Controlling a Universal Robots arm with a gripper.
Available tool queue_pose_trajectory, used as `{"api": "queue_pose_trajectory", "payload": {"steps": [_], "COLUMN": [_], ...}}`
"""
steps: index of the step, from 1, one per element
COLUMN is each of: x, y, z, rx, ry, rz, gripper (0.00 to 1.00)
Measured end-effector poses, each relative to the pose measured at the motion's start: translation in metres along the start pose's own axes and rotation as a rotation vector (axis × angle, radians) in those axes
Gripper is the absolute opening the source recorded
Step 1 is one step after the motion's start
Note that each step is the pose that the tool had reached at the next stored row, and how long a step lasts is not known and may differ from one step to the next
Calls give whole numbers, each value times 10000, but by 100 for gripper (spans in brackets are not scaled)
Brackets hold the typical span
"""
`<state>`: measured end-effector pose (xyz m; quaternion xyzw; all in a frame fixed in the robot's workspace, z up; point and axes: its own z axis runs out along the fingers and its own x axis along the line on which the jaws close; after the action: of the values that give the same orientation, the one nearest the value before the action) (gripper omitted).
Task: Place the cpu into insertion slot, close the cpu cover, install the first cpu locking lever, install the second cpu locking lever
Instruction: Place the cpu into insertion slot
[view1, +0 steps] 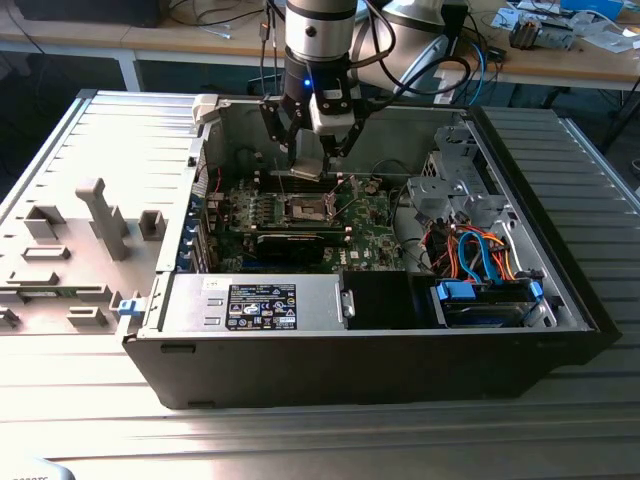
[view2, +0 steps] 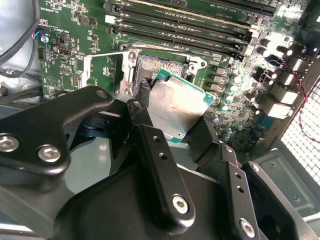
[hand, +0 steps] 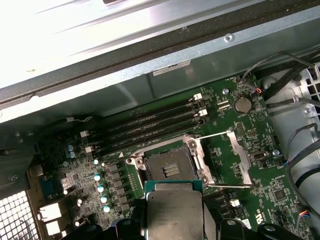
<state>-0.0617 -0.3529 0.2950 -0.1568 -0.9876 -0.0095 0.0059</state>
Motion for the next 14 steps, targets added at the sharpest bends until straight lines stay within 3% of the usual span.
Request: {"api": "queue_pose_trajectory", "payload": {"steps": [14], "x": [0], "y": [0], "z": [1], "rx": [-2], "ry": [-5], "rz": [222], "gripper": [55]}}
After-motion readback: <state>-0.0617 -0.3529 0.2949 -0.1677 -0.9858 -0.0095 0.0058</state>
